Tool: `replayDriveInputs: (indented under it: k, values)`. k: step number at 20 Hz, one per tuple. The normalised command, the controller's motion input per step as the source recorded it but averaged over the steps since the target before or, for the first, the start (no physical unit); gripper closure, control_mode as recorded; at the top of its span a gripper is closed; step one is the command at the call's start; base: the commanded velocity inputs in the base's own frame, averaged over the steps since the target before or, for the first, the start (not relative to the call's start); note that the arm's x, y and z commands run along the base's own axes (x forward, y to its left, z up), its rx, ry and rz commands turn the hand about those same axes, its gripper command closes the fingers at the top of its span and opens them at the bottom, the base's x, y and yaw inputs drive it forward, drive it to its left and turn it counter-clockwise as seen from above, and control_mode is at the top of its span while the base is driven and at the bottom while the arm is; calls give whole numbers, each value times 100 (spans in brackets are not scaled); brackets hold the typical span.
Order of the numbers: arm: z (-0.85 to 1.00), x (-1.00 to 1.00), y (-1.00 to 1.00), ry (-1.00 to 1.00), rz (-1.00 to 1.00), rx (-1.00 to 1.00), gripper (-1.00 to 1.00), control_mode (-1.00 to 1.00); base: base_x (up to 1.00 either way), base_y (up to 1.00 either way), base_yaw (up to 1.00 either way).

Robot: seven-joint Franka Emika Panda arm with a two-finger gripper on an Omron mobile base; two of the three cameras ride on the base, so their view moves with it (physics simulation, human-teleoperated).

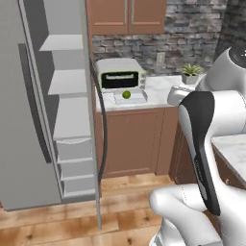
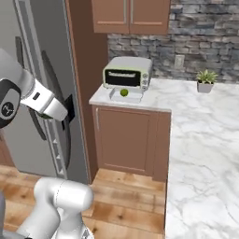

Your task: Take the avocado and lime out of the freezer and place them in the tupperware container on the counter. Then put the tupperware containing the vegetables back in the freezer.

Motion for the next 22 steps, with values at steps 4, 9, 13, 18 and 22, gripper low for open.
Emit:
replayDriveInputs:
  k: [4,9,13,18,22]
  values:
    - [0,0,0,0,0,0,100,100,27,-71,0]
    - [0,0,0,0,0,0,100,100,72,-13,0]
    - [0,0,0,0,0,0,100,100,80,0,0]
    - [0,0,0,0,0,0,100,100,88,0,0]
    - [0,0,0,0,0,0,100,100,91,0,0]
